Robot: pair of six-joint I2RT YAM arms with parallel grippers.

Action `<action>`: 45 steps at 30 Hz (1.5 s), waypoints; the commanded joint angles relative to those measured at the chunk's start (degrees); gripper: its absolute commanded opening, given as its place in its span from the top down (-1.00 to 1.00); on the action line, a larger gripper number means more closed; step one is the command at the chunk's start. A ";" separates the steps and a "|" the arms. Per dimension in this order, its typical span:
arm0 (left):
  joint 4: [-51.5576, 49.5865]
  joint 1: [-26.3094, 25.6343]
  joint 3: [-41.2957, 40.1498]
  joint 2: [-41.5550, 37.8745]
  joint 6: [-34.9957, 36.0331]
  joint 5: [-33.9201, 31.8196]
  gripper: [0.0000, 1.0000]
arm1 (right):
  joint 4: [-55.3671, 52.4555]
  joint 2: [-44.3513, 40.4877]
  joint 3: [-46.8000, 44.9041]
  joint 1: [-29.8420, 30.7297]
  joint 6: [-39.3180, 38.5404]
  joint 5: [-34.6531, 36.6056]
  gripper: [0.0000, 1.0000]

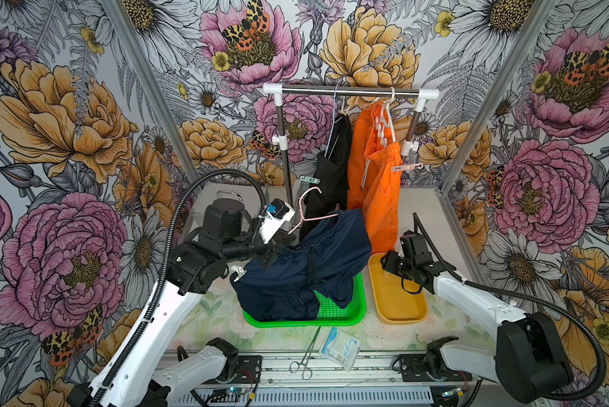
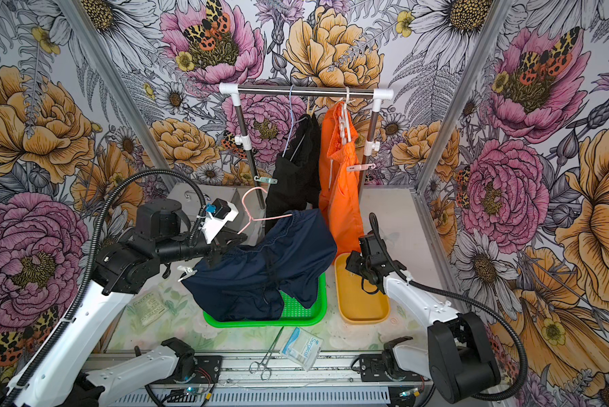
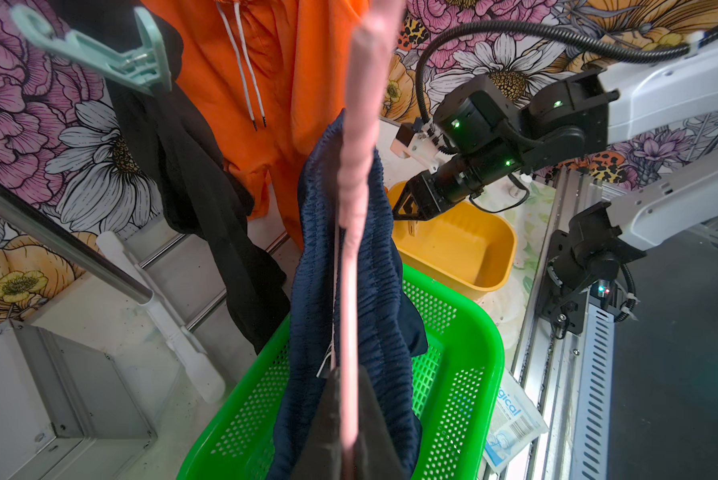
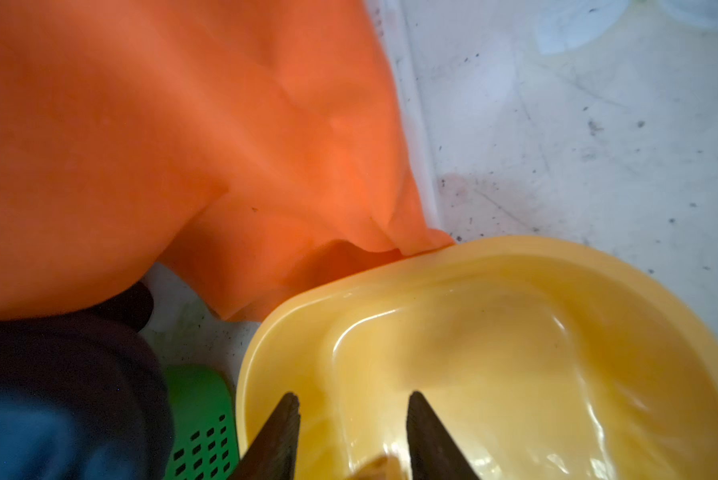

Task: Remove the clothespins securing shorts to the hanger
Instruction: Adjust the storage box at the center of the board, then remove the clothespin from the hanger.

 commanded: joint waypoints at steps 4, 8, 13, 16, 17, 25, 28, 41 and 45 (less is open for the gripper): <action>-2.80 0.24 1.02 -3.08 3.38 3.02 1.00 | -6.86 -7.47 2.33 0.64 -4.23 1.20 -0.11; -4.47 0.19 0.90 -3.42 5.11 6.06 1.00 | -6.72 -13.53 5.66 2.07 -9.70 -2.25 -0.13; -5.66 0.09 0.77 -2.19 7.04 9.67 1.00 | -6.83 -17.41 14.18 4.02 -17.78 -10.01 -0.11; -5.78 -0.48 1.09 -0.60 7.95 10.44 1.00 | -6.80 -15.81 20.23 6.36 -22.03 -14.42 -0.08; -5.79 -0.60 1.28 0.01 8.27 10.81 1.00 | -6.80 -14.87 21.94 7.47 -23.32 -15.61 -0.08; -5.79 -1.70 4.18 7.44 7.84 15.82 1.00 | -1.99 -6.67 32.43 19.46 -32.62 -19.37 -0.14; -5.79 -1.96 5.19 9.84 6.37 16.65 1.00 | 0.96 -4.94 33.32 20.69 -33.02 -20.65 -0.14; -3.20 -4.31 6.83 12.94 3.87 12.69 1.00 | 13.82 -2.58 30.04 26.55 -32.83 -24.48 -0.09; -0.08 -4.30 6.47 12.36 2.90 13.42 1.00 | 15.10 -2.76 29.09 26.98 -32.10 -21.90 -0.08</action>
